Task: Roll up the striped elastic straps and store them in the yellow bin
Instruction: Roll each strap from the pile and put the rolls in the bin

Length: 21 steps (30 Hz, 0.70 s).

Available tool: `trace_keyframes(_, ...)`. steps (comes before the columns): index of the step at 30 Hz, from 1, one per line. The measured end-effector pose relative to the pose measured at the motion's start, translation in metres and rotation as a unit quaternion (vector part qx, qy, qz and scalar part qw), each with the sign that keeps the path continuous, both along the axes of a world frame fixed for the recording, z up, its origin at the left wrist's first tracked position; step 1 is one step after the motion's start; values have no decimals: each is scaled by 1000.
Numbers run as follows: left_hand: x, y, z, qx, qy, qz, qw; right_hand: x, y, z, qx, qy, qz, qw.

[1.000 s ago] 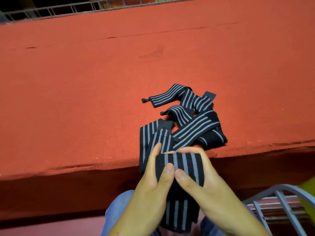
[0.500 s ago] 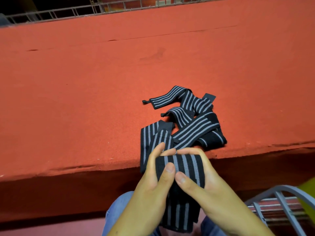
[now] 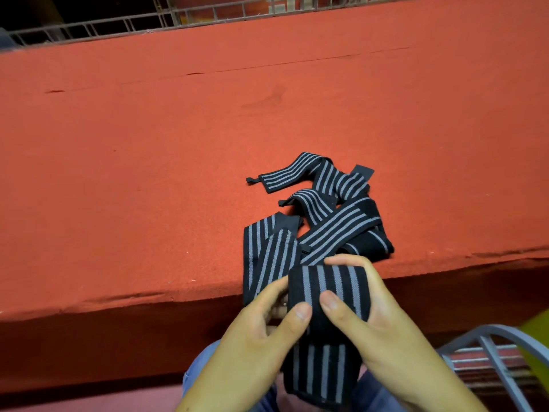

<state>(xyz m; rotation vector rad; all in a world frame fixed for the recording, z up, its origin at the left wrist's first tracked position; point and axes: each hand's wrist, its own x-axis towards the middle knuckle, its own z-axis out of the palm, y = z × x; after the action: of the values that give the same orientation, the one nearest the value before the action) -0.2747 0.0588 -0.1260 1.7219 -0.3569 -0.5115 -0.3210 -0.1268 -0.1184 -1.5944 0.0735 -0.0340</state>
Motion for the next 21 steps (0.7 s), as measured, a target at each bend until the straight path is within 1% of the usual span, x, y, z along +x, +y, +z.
trace_keyframes(10, 3, 1, -7, -36, 4, 45, 998, 3, -3, -3, -17, 19, 22, 999)
trace_keyframes(14, 1, 0, -2, -60, 15, 55, 997, 3, -1, 0, -6, 35, 19, 999)
trace_keyframes(21, 2, 3, -1, -77, -8, 55, 995, 4, 2, 0, 21, 67, 3, 998)
